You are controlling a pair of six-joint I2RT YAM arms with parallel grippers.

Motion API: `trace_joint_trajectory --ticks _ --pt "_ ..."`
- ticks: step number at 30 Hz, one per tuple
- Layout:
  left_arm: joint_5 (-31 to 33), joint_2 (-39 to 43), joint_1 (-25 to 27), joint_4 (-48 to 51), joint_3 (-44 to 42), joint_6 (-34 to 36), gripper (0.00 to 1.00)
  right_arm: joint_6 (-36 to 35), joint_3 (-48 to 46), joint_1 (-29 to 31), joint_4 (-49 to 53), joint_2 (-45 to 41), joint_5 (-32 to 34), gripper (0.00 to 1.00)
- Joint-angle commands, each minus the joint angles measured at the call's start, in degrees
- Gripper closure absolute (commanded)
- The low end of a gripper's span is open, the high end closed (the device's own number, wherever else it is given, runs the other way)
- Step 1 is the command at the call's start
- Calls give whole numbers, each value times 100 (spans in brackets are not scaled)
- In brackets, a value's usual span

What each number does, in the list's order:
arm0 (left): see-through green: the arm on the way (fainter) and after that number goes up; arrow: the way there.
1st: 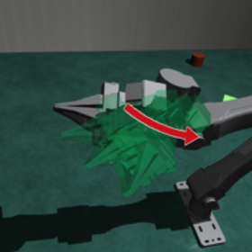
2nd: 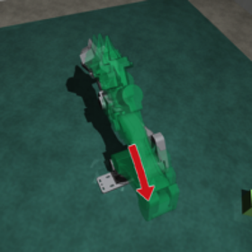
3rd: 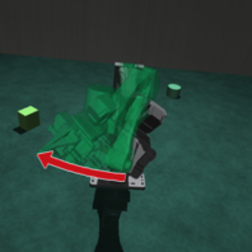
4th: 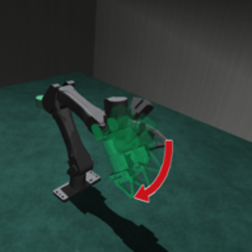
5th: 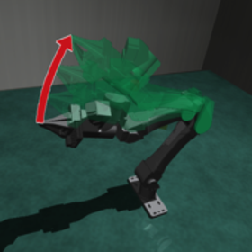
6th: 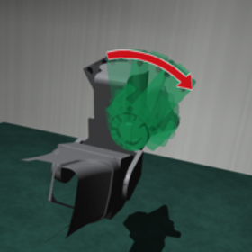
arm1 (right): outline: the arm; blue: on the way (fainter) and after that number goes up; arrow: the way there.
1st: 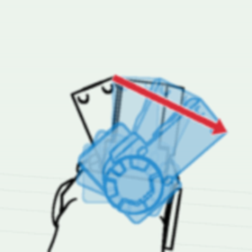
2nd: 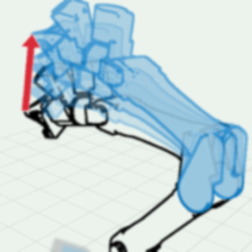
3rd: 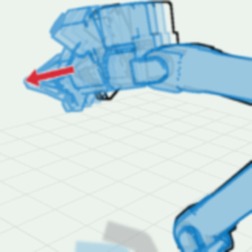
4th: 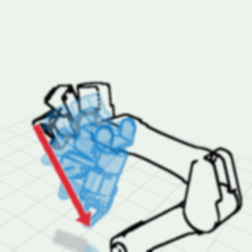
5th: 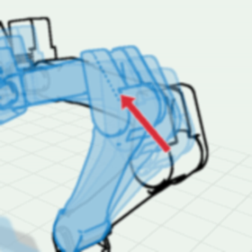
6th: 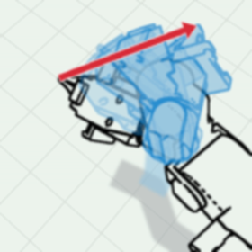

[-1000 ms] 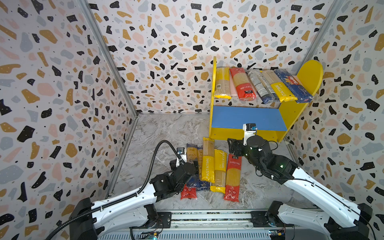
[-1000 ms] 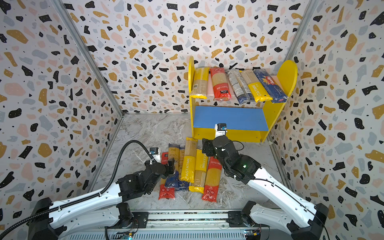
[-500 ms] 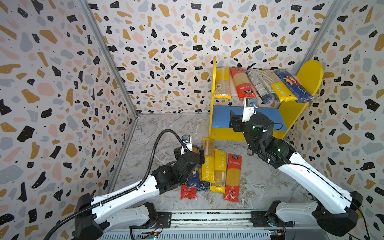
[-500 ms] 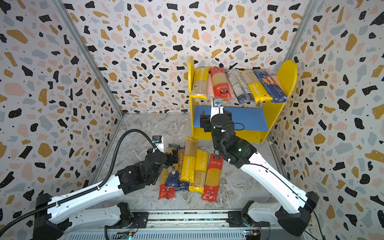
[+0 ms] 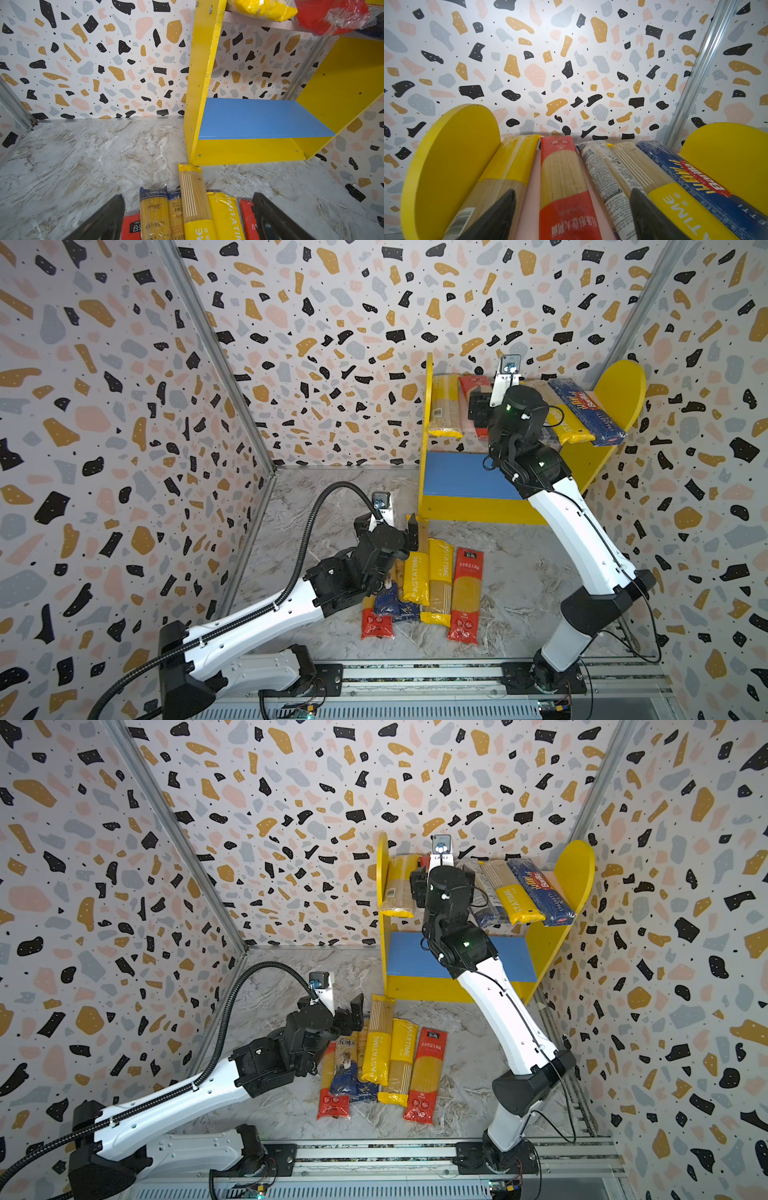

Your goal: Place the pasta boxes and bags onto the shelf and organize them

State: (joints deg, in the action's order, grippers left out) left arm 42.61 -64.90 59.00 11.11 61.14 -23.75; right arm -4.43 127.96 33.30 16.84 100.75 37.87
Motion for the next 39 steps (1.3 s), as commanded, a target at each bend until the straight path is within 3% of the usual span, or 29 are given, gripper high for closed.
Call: trace_joint_trajectory --ticks 1,4,11,26,33,39 --pt "163 57 20 -201 37 185 4 182 431 65 730 -109 -297 14" --pt "187 -43 9 -182 72 237 4 178 399 2 736 -158 -361 14" --pt "81 -194 6 -162 123 189 4 335 1575 -327 1379 604 -814 14" --pt "235 19 -28 -161 -243 67 4 749 1477 -1003 1757 1239 -1685 14" --pt "186 -77 -116 -202 -274 98 4 1486 1482 -1548 2197 1362 -2836 14" --pt "118 -151 -183 -259 -279 116 4 1661 1510 -1586 2301 1443 -3376 15"
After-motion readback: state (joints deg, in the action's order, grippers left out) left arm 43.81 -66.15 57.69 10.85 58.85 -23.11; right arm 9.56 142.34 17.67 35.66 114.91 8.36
